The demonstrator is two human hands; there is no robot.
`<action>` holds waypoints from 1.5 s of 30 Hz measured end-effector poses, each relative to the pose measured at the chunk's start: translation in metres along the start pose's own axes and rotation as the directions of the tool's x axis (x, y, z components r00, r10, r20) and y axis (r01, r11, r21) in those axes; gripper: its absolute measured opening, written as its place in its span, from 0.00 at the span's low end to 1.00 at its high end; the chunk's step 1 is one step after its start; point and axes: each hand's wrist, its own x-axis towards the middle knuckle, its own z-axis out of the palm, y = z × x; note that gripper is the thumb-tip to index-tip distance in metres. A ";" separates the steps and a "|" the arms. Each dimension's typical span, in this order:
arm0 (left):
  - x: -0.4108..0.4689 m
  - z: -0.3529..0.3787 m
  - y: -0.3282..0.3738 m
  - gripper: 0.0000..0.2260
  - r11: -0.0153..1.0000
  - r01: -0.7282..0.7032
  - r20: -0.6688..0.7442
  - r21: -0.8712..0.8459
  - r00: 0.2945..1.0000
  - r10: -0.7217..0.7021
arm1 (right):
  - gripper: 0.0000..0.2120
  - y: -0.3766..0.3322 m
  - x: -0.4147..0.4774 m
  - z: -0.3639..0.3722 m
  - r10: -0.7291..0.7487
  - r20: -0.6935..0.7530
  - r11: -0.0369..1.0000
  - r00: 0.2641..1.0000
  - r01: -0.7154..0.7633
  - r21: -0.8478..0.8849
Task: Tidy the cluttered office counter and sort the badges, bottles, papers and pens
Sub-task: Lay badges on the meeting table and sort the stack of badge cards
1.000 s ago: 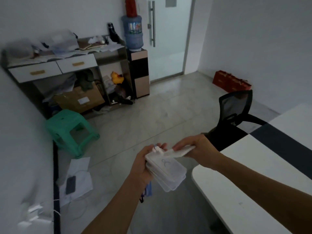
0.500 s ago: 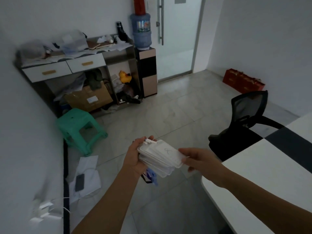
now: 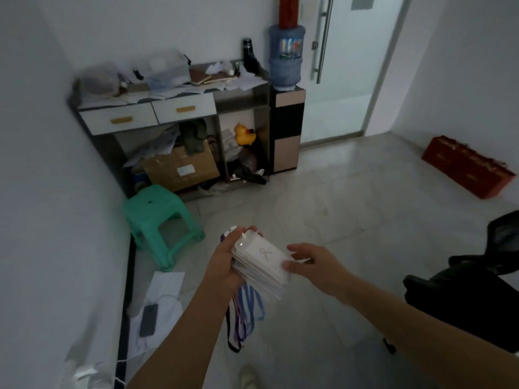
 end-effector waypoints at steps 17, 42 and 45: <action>0.280 0.027 0.226 0.14 0.988 -0.059 -0.065 0.146 0.996 0.069 | 0.11 -0.176 0.328 -0.018 0.125 -0.042 0.781 0.991 -0.072 0.620; 0.681 0.083 0.651 0.12 0.737 -0.296 -0.149 0.608 0.869 0.472 | 0.10 -0.451 0.892 -0.122 -0.304 -0.087 0.911 0.949 0.316 0.264; 0.715 0.094 0.721 0.09 0.483 -0.197 -0.090 0.853 0.856 0.510 | 0.07 -0.495 0.947 -0.127 -0.352 -0.117 0.900 0.929 0.370 0.230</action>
